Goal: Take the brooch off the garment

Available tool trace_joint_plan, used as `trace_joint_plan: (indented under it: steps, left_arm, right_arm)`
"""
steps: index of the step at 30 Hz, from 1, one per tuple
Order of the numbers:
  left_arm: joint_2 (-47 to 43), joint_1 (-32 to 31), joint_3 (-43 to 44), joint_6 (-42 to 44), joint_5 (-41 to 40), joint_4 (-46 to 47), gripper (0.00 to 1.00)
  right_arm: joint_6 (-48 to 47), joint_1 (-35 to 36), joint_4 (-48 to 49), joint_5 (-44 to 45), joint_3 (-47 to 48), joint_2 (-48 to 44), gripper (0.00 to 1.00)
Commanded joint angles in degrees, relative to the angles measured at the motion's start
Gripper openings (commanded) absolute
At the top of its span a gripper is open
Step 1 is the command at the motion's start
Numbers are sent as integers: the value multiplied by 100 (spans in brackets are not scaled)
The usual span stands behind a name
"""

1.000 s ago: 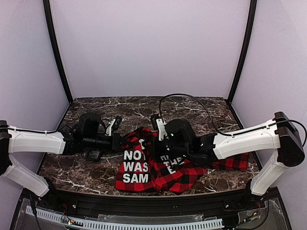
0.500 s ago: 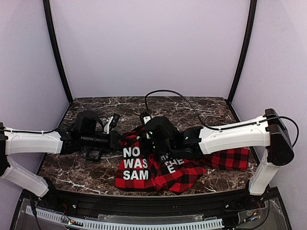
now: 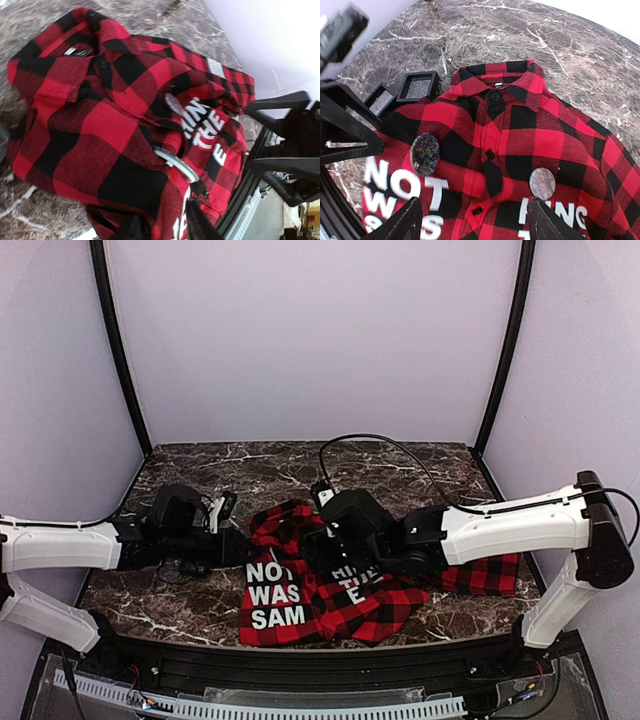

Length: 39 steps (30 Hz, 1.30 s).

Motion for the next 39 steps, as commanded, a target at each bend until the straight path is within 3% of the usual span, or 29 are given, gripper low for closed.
trace_joint_plan:
  steps: [1,4,7,11,16,19,23,39]
  left_arm:
    - [-572,14,-414,205,-1049,-973,52]
    - [-1129,14,-292,404,-1613,-1577,75]
    - [-1436,2,-37,740,-2134,-2135,84]
    - [-979,-152,743,1298,-2457,-2732,86]
    - [100,-843,1762,1982,-2952,-3302,80]
    - [827,-1145,2293,2258,-2804,-3363,67]
    - [1486,-1376,2721,2470,-2597,-3484,58]
    - [2236,-1535,3542,3041,-2890,-3643,45]
  right_arm:
    - [229,-197,457,-99,-524,-652,74]
    - [359,-395,705,-251,-883,-828,76]
    - [376,-541,991,-440,-1186,-929,77]
    - [411,-682,1232,-556,-1450,-1021,77]
    - [484,-813,1424,-597,-1848,-1322,77]
    - [627,-909,1502,-612,-2153,-1600,77]
    - [811,-1017,1628,-602,-2546,-1996,78]
    - [952,-1097,1841,-740,-2935,-2176,79]
